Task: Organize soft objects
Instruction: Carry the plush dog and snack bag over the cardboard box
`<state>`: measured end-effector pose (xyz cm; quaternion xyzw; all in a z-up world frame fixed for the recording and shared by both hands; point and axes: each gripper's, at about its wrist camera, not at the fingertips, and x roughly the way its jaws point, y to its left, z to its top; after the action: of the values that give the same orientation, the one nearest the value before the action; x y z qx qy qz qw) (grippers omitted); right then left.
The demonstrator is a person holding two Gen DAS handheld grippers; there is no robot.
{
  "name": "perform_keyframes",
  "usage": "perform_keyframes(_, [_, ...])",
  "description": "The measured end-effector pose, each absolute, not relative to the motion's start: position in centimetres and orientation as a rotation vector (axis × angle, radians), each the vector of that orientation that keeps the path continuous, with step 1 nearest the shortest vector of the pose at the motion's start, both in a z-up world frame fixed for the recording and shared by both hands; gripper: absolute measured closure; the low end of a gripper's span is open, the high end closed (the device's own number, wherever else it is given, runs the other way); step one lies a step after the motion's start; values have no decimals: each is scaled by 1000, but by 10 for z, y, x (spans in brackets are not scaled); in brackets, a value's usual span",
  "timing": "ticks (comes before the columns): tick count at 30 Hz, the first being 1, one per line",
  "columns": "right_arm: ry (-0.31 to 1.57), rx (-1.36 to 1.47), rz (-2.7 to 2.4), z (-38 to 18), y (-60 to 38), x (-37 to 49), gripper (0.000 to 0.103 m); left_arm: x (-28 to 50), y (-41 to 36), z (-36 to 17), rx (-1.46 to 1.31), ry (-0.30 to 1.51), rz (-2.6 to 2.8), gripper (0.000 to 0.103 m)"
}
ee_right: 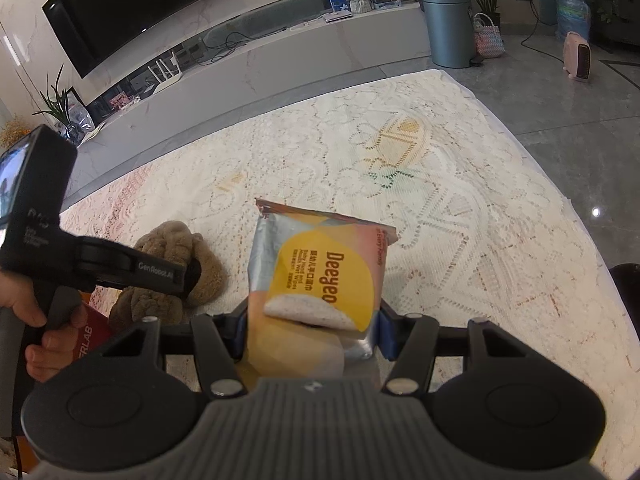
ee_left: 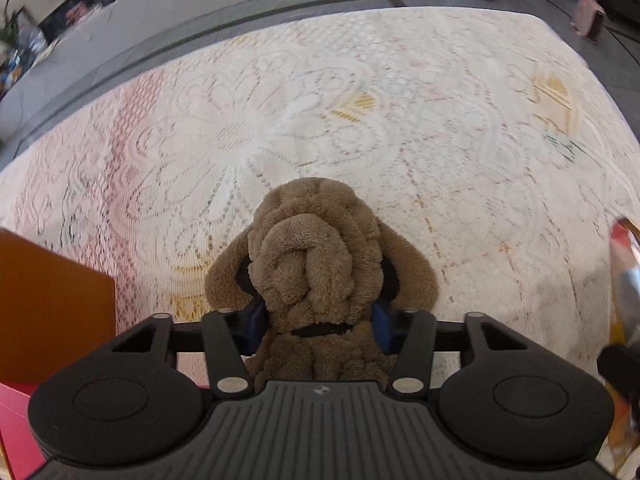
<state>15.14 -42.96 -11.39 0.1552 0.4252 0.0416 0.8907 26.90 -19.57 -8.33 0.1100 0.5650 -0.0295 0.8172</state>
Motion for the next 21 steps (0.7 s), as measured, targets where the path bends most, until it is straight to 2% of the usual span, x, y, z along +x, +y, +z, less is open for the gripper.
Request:
perform_keyframes(12, [875, 314, 90, -112, -428, 151, 45, 236, -205, -32, 191, 966, -179, 49])
perform_keyframes(21, [811, 344, 47, -96, -435, 142, 45, 202, -192, 15, 136, 911, -252, 49])
